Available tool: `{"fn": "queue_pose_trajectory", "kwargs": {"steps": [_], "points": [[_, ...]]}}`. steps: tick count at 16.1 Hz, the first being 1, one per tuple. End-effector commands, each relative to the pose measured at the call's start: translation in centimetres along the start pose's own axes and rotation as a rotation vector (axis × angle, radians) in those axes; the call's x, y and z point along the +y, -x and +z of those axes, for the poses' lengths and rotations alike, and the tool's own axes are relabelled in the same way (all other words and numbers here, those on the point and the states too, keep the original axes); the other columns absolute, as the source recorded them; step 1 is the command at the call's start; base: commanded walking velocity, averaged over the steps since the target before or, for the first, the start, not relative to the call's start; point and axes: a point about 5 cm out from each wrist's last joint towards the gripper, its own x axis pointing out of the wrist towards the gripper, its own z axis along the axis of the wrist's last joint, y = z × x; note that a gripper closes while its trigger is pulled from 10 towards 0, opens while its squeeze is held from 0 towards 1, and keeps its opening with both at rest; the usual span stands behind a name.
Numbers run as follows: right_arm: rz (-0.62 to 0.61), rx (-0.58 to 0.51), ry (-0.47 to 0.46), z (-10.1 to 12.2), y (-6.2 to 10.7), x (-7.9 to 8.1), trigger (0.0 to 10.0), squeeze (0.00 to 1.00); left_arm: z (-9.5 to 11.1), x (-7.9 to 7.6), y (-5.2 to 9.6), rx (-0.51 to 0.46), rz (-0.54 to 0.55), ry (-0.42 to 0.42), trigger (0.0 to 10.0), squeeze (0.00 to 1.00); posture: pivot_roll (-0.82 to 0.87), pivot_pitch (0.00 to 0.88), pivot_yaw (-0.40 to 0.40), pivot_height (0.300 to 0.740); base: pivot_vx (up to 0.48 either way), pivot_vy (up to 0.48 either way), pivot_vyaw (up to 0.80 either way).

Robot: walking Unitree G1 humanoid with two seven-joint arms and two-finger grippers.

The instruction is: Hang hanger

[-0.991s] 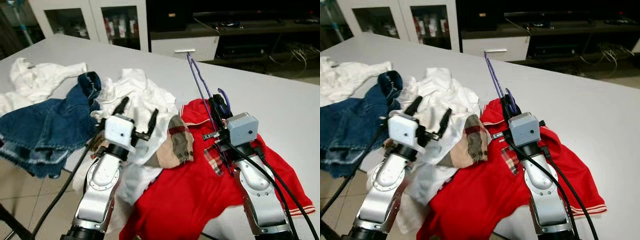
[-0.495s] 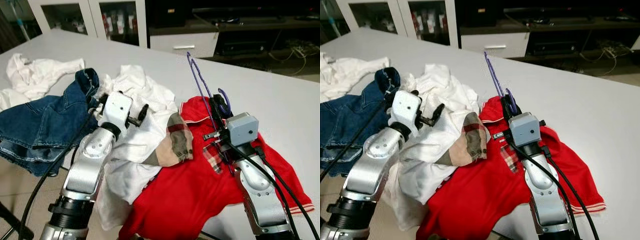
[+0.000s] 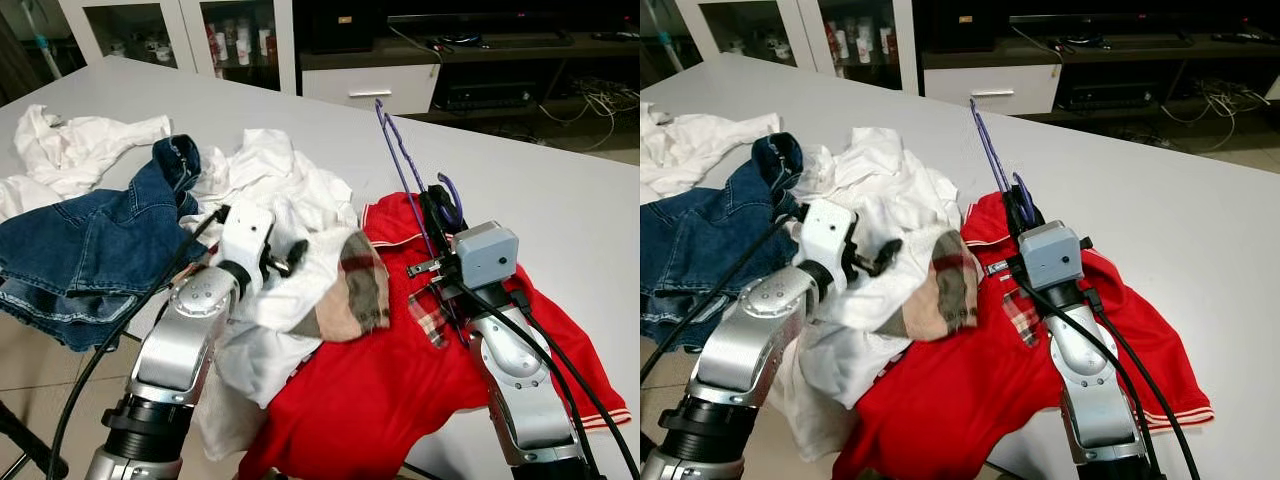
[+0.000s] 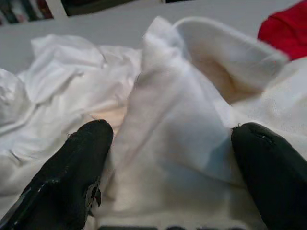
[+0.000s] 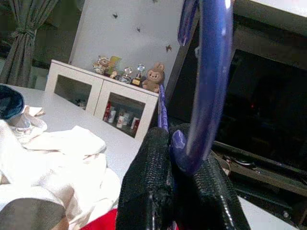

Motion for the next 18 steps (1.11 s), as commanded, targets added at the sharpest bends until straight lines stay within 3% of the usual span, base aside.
{"fn": "queue_pose_trajectory", "kwargs": {"steps": [1, 18], "points": [[-0.015, -0.007, 0.008, 0.11, -0.38, -0.48, 10.0, 0.00, -0.33, -0.21, -0.04, 0.022, -0.029, 0.015, 0.0, 0.00, 0.07, 0.016, 0.027, 0.740, 0.000, 0.000, 0.00], [-0.015, -0.007, 0.008, 0.11, -0.39, -0.49, 10.0, 0.00, -0.38, -0.31, -0.02, 0.025, -0.043, 0.023, 0.0, 0.00, 0.07, 0.016, 0.027, 0.740, 0.000, 0.000, 0.00]]}}
